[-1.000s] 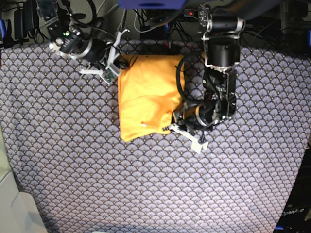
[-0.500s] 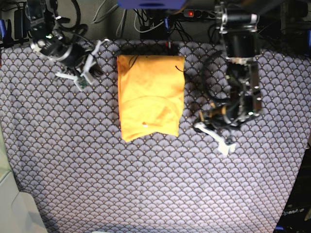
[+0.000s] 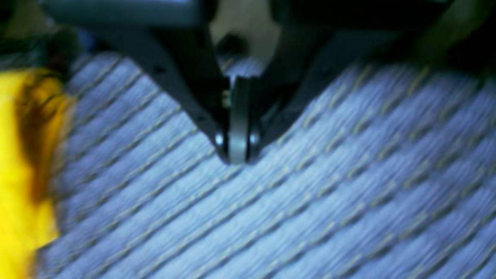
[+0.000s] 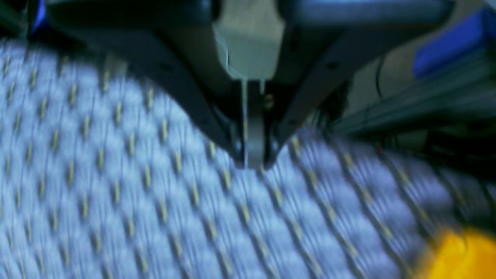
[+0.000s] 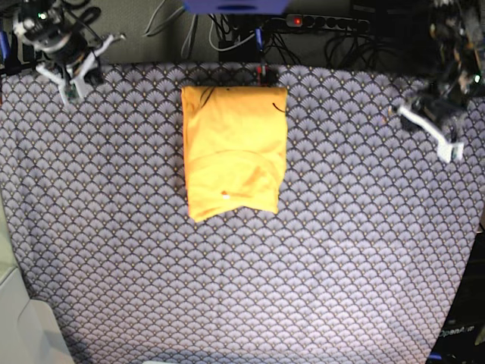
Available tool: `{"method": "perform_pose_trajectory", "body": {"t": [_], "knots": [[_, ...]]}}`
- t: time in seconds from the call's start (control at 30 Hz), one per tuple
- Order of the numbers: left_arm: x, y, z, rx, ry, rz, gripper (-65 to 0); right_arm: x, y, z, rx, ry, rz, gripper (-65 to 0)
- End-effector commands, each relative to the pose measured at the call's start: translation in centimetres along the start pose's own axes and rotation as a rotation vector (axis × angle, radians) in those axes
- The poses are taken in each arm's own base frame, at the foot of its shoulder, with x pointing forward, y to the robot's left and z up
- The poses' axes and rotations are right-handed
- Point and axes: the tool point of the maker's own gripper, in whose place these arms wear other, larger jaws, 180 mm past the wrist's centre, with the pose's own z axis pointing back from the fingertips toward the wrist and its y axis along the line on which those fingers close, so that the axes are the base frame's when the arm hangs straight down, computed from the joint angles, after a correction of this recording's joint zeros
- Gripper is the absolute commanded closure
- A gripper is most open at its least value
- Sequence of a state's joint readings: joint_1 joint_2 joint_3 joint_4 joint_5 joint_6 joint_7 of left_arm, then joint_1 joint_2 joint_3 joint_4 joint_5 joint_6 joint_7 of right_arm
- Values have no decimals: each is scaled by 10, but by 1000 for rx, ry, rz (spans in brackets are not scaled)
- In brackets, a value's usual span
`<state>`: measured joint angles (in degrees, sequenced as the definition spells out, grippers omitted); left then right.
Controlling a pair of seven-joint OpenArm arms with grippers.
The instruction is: Fold the T-shirt properly
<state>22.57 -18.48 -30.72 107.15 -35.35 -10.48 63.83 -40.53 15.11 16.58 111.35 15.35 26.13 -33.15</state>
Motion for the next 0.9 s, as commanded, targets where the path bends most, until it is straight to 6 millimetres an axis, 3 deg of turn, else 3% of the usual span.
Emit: {"method": "perform_pose_trajectory", "body": {"t": [0.0,0.13,0.3,0.47,0.67,0.77,0.87], "knots": [[9,-5,10,-17,-37,-30,0,9,-2,8,-3,-52,2,0],[-15,-3,21,-20,10,-97,0,-14,-3,25,-26,-29,-31,0],[-63,1,26,2,100,-101,0,-44,5,46,-30,0,-78,0],[-118,-8,10,50,165,-162,0,-75,15,57,-26,55,-129,0],[-219,-29,-23,15,291,-175,0,-166,16,39,-68,217,-200,0],[-270,-30,-35,8,337,-145,0,-210,27,23,-55,253,-237,0],[-308,-30,-49,3,366,-117,0,-248,37,6,-54,298,-294,0]]}}
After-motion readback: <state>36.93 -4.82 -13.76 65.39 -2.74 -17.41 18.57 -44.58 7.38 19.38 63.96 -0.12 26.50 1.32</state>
